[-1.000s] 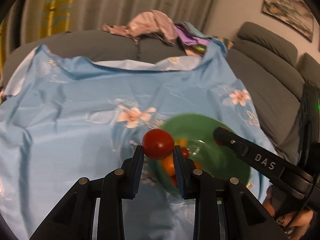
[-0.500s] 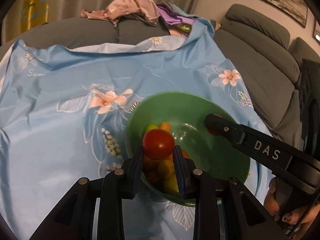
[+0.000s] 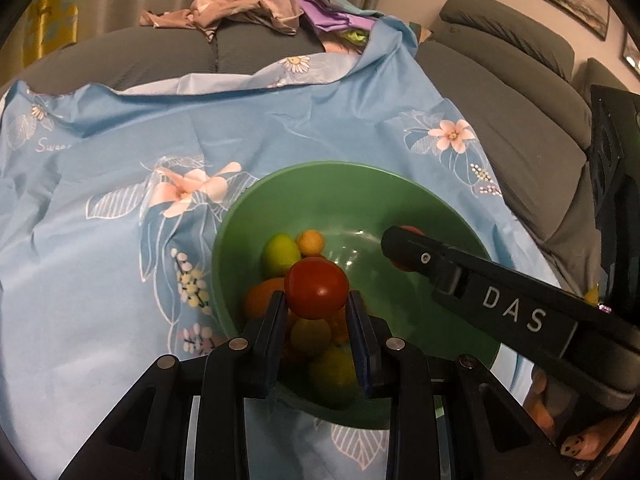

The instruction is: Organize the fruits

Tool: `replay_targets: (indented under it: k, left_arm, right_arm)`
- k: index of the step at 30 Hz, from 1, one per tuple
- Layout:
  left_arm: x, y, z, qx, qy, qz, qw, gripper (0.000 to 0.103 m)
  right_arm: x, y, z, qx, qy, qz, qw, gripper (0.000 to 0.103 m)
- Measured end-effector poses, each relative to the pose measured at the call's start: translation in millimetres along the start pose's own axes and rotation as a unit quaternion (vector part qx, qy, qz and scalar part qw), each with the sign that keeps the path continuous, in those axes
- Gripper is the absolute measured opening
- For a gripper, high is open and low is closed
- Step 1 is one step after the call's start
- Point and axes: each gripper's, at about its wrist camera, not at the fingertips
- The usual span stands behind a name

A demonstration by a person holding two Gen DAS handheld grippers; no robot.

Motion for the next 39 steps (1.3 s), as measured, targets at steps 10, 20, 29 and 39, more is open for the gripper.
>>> replay_targets:
  k: [10, 20, 29, 39]
  left_arm:
    - [-2.4, -2.4, -3.5, 0.005, 0.001, -0.003, 1.0000, 0.030]
    - [-1.0, -0.5, -2.7, -0.001, 0.004, 0.010, 0.9999, 0.030]
    - [8.8, -2.3, 22.1, 0.022, -0.021, -0.008, 0.9995, 0.041]
    - [13.1, 1.0, 40.8, 0.044, -0.043, -0.010, 0.9980, 0.058]
  right_arm:
    - [-2.1, 1.2, -5.0, -0.008, 0.010, 0.009, 1.000, 0.029]
    - [-1.2, -1.9, -3.7, -0.019, 0.007, 0.002, 1.000, 0.041]
    - [5.7, -1.9, 16.3, -0.013, -0.027, -0.006, 1.000, 0.059]
    - [10.3, -2.2, 28.0, -0.022, -0.044, -0.006, 0.999, 0.064]
Point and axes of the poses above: each gripper's, at about its wrist camera, not at the fingertips, and z roughly against the way its jaws point, y to its left, x to its top, and after that the axes turned 10 degrees about -y, right-handed
